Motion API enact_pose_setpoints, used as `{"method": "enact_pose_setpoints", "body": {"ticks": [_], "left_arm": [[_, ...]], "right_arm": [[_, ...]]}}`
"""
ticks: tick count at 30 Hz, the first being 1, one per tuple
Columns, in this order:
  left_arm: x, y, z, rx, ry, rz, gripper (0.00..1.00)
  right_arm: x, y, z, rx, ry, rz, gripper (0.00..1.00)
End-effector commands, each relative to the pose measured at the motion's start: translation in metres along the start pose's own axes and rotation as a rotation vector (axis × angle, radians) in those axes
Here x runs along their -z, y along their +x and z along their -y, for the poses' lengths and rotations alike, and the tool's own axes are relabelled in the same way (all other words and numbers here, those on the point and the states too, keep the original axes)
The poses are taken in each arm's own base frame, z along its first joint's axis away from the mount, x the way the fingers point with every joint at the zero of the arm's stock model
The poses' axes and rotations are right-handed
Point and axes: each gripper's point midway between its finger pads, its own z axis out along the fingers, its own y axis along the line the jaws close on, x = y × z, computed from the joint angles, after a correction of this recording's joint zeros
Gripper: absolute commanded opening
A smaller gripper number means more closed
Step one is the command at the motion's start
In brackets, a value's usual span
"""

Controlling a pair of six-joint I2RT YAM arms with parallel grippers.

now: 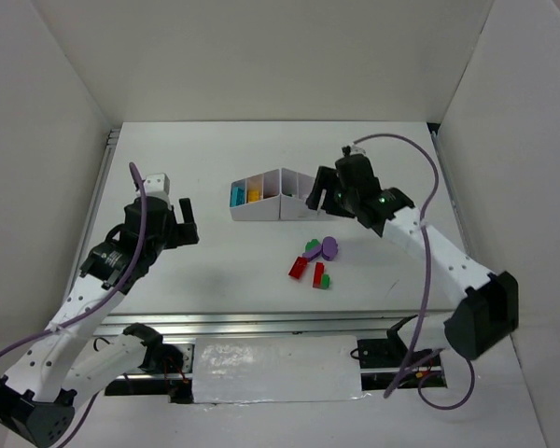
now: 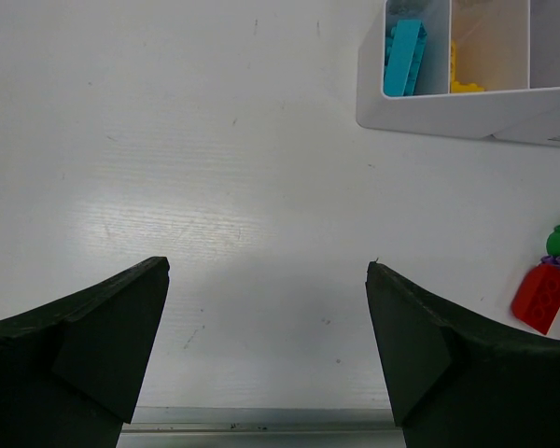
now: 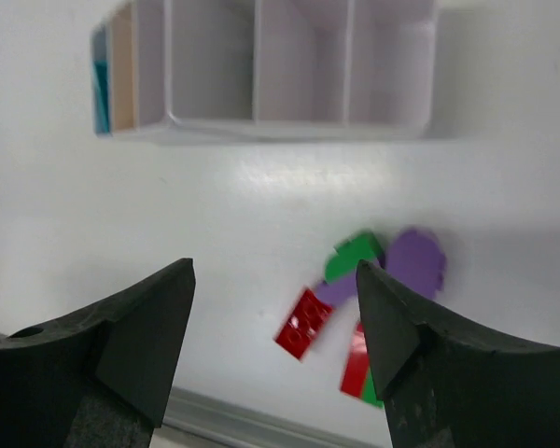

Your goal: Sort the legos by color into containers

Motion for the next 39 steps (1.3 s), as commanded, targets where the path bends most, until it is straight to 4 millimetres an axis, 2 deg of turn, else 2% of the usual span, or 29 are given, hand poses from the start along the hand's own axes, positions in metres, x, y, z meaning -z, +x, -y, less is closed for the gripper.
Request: {"method": "enact_pose_setpoints", "body": {"ticks": [1, 2, 3, 4, 5, 6, 8, 12, 15, 19, 22, 28, 33, 36, 39], "left_arm": [[0.001, -0.013, 0.003, 0.006, 0.016, 0.036, 1.00], [0.001, -0.013, 0.002, 0.008, 0.017, 0.037, 1.00], [0.000, -0.013, 0.002, 0.009, 0.016, 0.035, 0.99], [0.000, -0.013, 0.003, 0.007, 0.020, 0.032, 1.00], [-0.001, -0.013, 0.003, 0.008, 0.020, 0.030, 0.99], [-0.001, -0.012, 0.003, 0.008, 0.020, 0.025, 0.99], [-0.002, -0.011, 0.004, 0.007, 0.026, 0.019, 1.00], [-0.002, -0.009, 0.006, 0.002, 0.037, 0.015, 1.00], [-0.004, -0.008, 0.007, -0.001, 0.041, 0.010, 0.99], [-0.006, -0.006, 0.010, -0.015, 0.054, -0.009, 1.00], [-0.006, -0.005, 0.011, -0.019, 0.063, -0.012, 1.00], [-0.003, -0.006, 0.014, -0.017, 0.082, -0.003, 0.99], [-0.002, -0.007, 0.016, -0.016, 0.099, 0.002, 1.00], [-0.002, -0.006, 0.018, -0.018, 0.106, -0.001, 1.00], [-0.003, -0.005, 0.019, -0.019, 0.112, -0.006, 1.00]], "right_arm": [[0.018, 0.044, 0.027, -0.017, 0.089, -0.026, 0.78], [0.020, 0.066, 0.040, -0.027, 0.127, -0.059, 0.78], [0.028, 0.067, 0.044, -0.030, 0.151, -0.027, 0.79], [0.031, 0.076, 0.049, -0.034, 0.180, -0.030, 0.79], [0.035, 0.096, 0.051, -0.029, 0.207, -0.062, 0.79], [0.038, 0.099, 0.054, -0.025, 0.222, -0.050, 0.79], [0.038, 0.120, 0.057, -0.024, 0.232, -0.089, 0.77], [0.030, 0.149, 0.065, -0.021, 0.253, -0.164, 0.71], [0.022, 0.163, 0.065, -0.014, 0.248, -0.212, 0.68], [0.005, 0.185, 0.065, -0.006, 0.281, -0.277, 0.67], [-0.001, 0.195, 0.066, -0.003, 0.302, -0.305, 0.66], [-0.005, 0.208, 0.083, 0.020, 0.382, -0.315, 0.63], [-0.013, 0.227, 0.096, 0.026, 0.418, -0.355, 0.60], [-0.019, 0.233, 0.100, 0.024, 0.436, -0.360, 0.49], [-0.021, 0.230, 0.095, 0.024, 0.411, -0.354, 0.19]]}}
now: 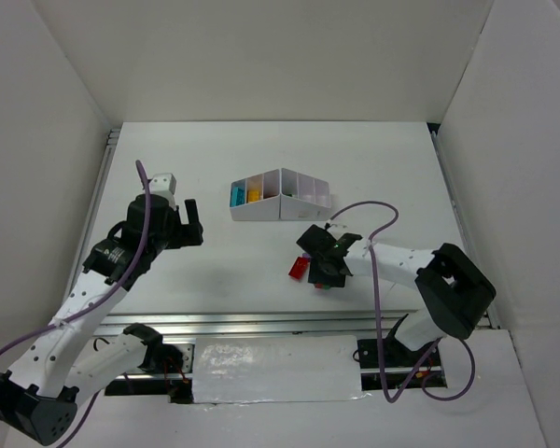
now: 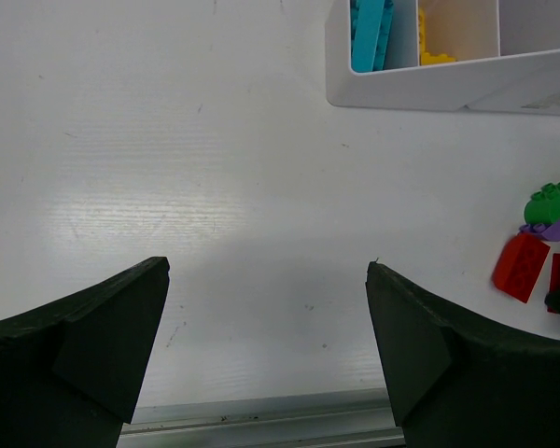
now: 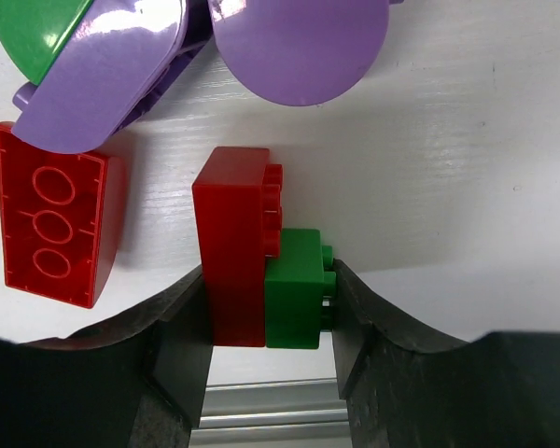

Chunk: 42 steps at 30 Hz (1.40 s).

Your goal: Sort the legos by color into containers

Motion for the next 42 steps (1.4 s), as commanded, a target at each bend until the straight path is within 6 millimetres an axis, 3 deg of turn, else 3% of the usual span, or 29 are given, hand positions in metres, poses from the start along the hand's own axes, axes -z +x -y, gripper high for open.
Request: {"method": "enact_pose_setpoints", "body": {"ticks": [1, 3, 6, 7, 8, 9, 11, 15, 18, 24, 28, 32, 35, 36, 39, 41, 42], "left_arm": [[0.002, -0.012, 0.009, -0.006, 0.048, 0.041, 1.00], [0.002, -0.011, 0.014, 0.005, 0.076, 0.036, 0.99], [0.006, -0.003, 0.044, 0.064, 0.227, -0.020, 1.00], [0.007, -0.006, 0.056, 0.100, 0.285, -0.016, 0.99], [0.012, 0.008, 0.078, 0.170, 0.408, -0.088, 1.00], [0.014, 0.011, 0.091, 0.208, 0.477, -0.111, 1.00], [0.023, 0.016, 0.124, 0.337, 0.649, -0.159, 1.00], [0.045, 0.023, 0.178, 0.389, 0.799, -0.215, 1.00], [0.053, 0.029, 0.205, 0.388, 0.835, -0.248, 0.96], [0.054, 0.054, 0.233, 0.381, 0.841, -0.315, 0.94], [0.050, 0.066, 0.239, 0.371, 0.833, -0.341, 0.88], [0.045, 0.065, 0.243, 0.369, 0.840, -0.326, 0.80], [0.048, 0.060, 0.251, 0.336, 0.886, -0.316, 0.46], [0.049, 0.057, 0.253, 0.319, 0.894, -0.306, 0.27], [0.056, 0.052, 0.256, 0.289, 0.926, -0.291, 0.00], [0.062, 0.047, 0.256, 0.273, 0.945, -0.270, 0.00], [0.068, 0.040, 0.253, 0.253, 0.960, -0.234, 0.00]], "right_arm": [[-0.002, -0.003, -0.010, -0.007, -0.024, 0.038, 0.00], [0.018, -0.014, -0.019, 0.008, -0.051, 0.090, 0.00], [0.054, -0.018, -0.039, 0.059, -0.100, 0.145, 0.00], [0.068, -0.023, -0.044, 0.056, -0.131, 0.180, 0.00], [0.080, -0.022, -0.052, 0.069, -0.166, 0.195, 0.00], [0.095, -0.016, -0.068, 0.110, -0.236, 0.213, 0.00], [0.115, -0.015, -0.078, 0.106, -0.300, 0.253, 0.00], [0.147, -0.002, -0.101, 0.133, -0.447, 0.267, 0.00], [0.166, 0.000, -0.112, 0.145, -0.547, 0.297, 0.00], [0.204, -0.003, -0.116, 0.131, -0.700, 0.350, 0.00], [0.207, -0.010, -0.108, 0.121, -0.679, 0.384, 0.00], [0.210, -0.005, -0.116, 0.155, -0.730, 0.374, 0.00], [0.205, -0.005, -0.120, 0.153, -0.715, 0.371, 0.00], [0.202, -0.005, -0.120, 0.149, -0.705, 0.373, 0.00], [0.194, -0.006, -0.120, 0.112, -0.687, 0.381, 0.01], [0.190, -0.007, -0.120, 0.101, -0.671, 0.381, 0.13], [0.187, -0.006, -0.119, 0.108, -0.664, 0.382, 0.24]]}}
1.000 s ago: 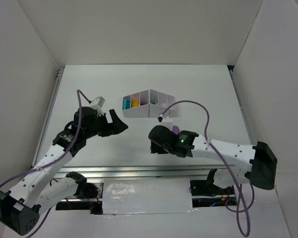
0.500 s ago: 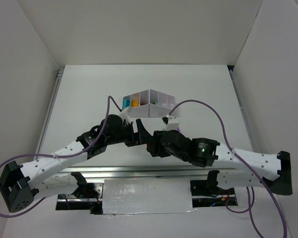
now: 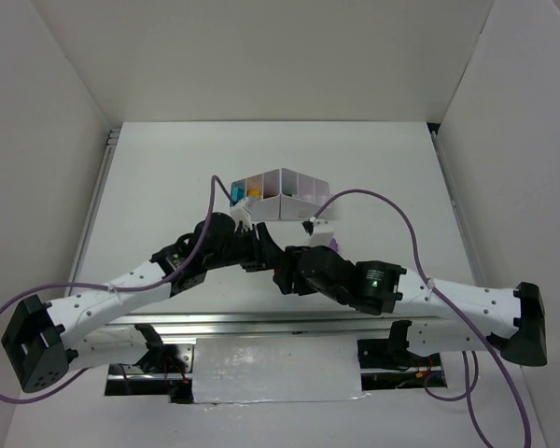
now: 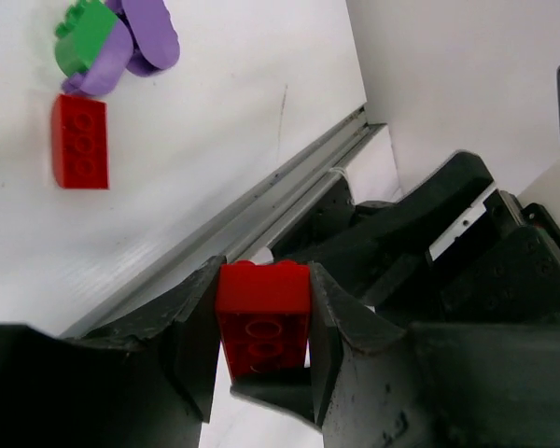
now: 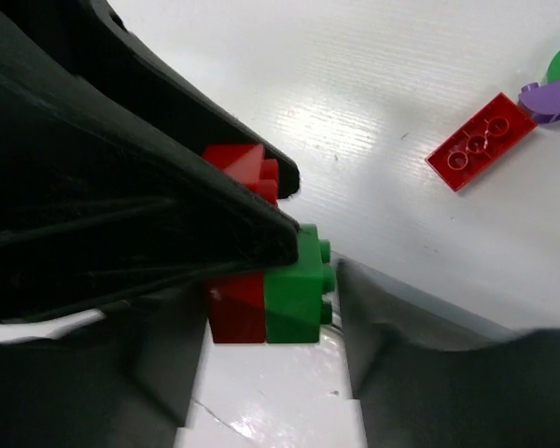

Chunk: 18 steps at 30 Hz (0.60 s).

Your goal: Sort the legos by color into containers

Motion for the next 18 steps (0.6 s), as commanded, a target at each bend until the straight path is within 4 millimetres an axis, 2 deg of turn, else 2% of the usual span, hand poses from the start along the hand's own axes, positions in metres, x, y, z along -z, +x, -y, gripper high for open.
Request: {"method": "enact_pose_setpoints", "body": {"ticks": [1, 3, 4, 6, 7, 8, 9, 10, 13, 14, 15, 17, 18], "left_arm": [[0.018, -0.022, 0.039, -0.116, 0.109, 0.073, 0.00], [0.033, -0.031, 0.044, -0.169, 0.106, 0.128, 0.00], [0.036, -0.032, 0.031, -0.175, 0.044, 0.132, 0.00], [0.051, -0.039, 0.034, -0.232, 0.046, 0.156, 0.00], [0.056, -0.044, 0.032, -0.249, 0.050, 0.166, 0.00], [0.064, -0.038, 0.042, -0.310, 0.126, 0.134, 0.00], [0.068, -0.033, 0.049, -0.346, 0.185, 0.110, 0.00], [0.078, -0.022, 0.065, -0.408, 0.309, 0.064, 0.00], [0.091, -0.006, 0.082, -0.471, 0.459, 0.016, 0.00], [0.100, -0.001, 0.092, -0.498, 0.526, 0.003, 0.00], [0.103, 0.003, 0.094, -0.505, 0.547, -0.004, 0.00], [0.110, 0.007, 0.100, -0.524, 0.592, -0.015, 0.00], [0.113, 0.008, 0.102, -0.529, 0.603, -0.020, 0.00]], "right_arm": [[-0.006, -0.011, -0.010, -0.046, -0.024, 0.066, 0.66], [-0.003, -0.007, -0.007, -0.037, -0.051, 0.063, 0.94], [0.010, -0.012, -0.022, -0.050, -0.161, 0.072, 1.00], [0.023, -0.013, -0.034, -0.004, -0.301, 0.081, 1.00], [0.038, -0.004, -0.047, 0.034, -0.418, 0.028, 1.00], [0.056, -0.012, -0.052, 0.038, -0.490, 0.049, 1.00], [0.061, -0.014, -0.051, 0.074, -0.524, 0.058, 1.00], [0.082, -0.012, -0.060, 0.115, -0.631, 0.039, 1.00], [0.113, -0.022, -0.068, 0.196, -0.762, 0.075, 1.00], [0.136, -0.022, -0.077, 0.236, -0.866, 0.080, 1.00], [0.146, -0.027, -0.082, 0.244, -0.907, 0.105, 1.00], [0.153, -0.037, -0.086, 0.231, -0.914, 0.145, 1.00], [0.143, -0.038, -0.084, 0.223, -0.875, 0.136, 1.00]]}}
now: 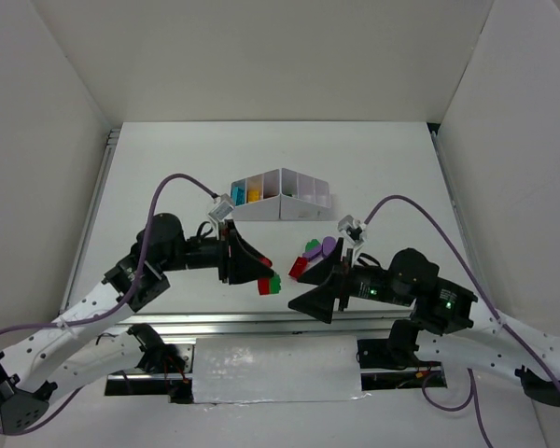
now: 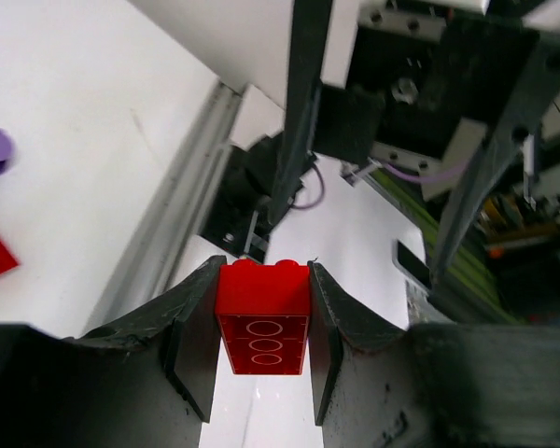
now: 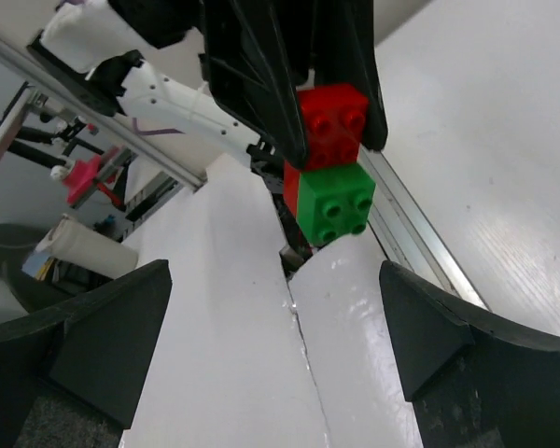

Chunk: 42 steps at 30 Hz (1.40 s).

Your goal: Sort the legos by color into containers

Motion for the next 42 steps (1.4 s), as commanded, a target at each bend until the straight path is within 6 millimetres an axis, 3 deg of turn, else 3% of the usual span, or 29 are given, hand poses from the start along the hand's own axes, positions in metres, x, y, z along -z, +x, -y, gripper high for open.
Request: {"method": "enact_pose_setpoints", "body": {"ticks": [1, 6, 11, 13, 14, 16, 18, 22, 25, 29, 32, 33, 35, 36, 37, 42], "left_arm": [[0.008, -0.004, 0.038, -0.127, 0.193, -0.015, 0.00], [0.009, -0.007, 0.046, -0.133, 0.225, -0.012, 0.00], [0.010, -0.007, 0.045, -0.122, 0.222, 0.002, 0.00], [0.009, -0.006, 0.044, -0.120, 0.224, 0.002, 0.00], [0.009, -0.005, 0.044, -0.117, 0.223, 0.001, 0.00], [0.009, -0.005, 0.044, -0.124, 0.224, 0.000, 0.00], [0.008, -0.004, 0.043, -0.122, 0.226, -0.005, 0.00], [0.007, -0.003, 0.045, -0.125, 0.251, -0.013, 0.00], [0.005, -0.005, 0.045, -0.123, 0.258, -0.016, 0.00], [0.004, -0.006, 0.045, -0.116, 0.259, -0.011, 0.00], [0.003, -0.007, 0.045, -0.112, 0.262, -0.007, 0.00], [0.003, -0.007, 0.045, -0.109, 0.263, -0.009, 0.00], [0.003, -0.007, 0.045, -0.106, 0.256, -0.010, 0.00], [0.004, -0.006, 0.045, -0.107, 0.255, -0.011, 0.00], [0.004, -0.007, 0.046, -0.112, 0.256, -0.009, 0.00], [0.013, -0.007, 0.048, -0.167, 0.234, -0.020, 0.00]], "right_arm": [[-0.005, -0.017, -0.022, 0.074, -0.090, 0.017, 1.00], [-0.039, -0.007, -0.015, 0.045, -0.097, -0.038, 0.92], [-0.053, -0.003, -0.019, 0.064, -0.137, -0.075, 0.78], [-0.053, 0.001, -0.016, 0.066, -0.136, -0.084, 0.68], [-0.053, -0.004, -0.019, 0.076, -0.150, -0.061, 0.52], [-0.050, -0.002, -0.019, 0.080, -0.155, -0.056, 0.45], [-0.048, 0.000, -0.016, 0.083, -0.153, -0.052, 0.52], [-0.039, 0.001, -0.019, 0.096, -0.173, -0.030, 0.76], [-0.034, -0.001, -0.023, 0.105, -0.195, -0.014, 0.74], [-0.036, -0.001, -0.025, 0.107, -0.208, -0.022, 0.61], [-0.038, -0.002, -0.027, 0.104, -0.216, -0.021, 0.60], [-0.040, -0.001, -0.026, 0.103, -0.217, -0.025, 0.58], [-0.042, -0.003, -0.028, 0.113, -0.223, -0.021, 0.34], [-0.043, -0.004, -0.027, 0.118, -0.217, -0.019, 0.06], [-0.042, -0.004, -0.025, 0.121, -0.203, -0.020, 0.00], [-0.024, -0.008, -0.013, 0.191, -0.208, 0.033, 0.00]]}}
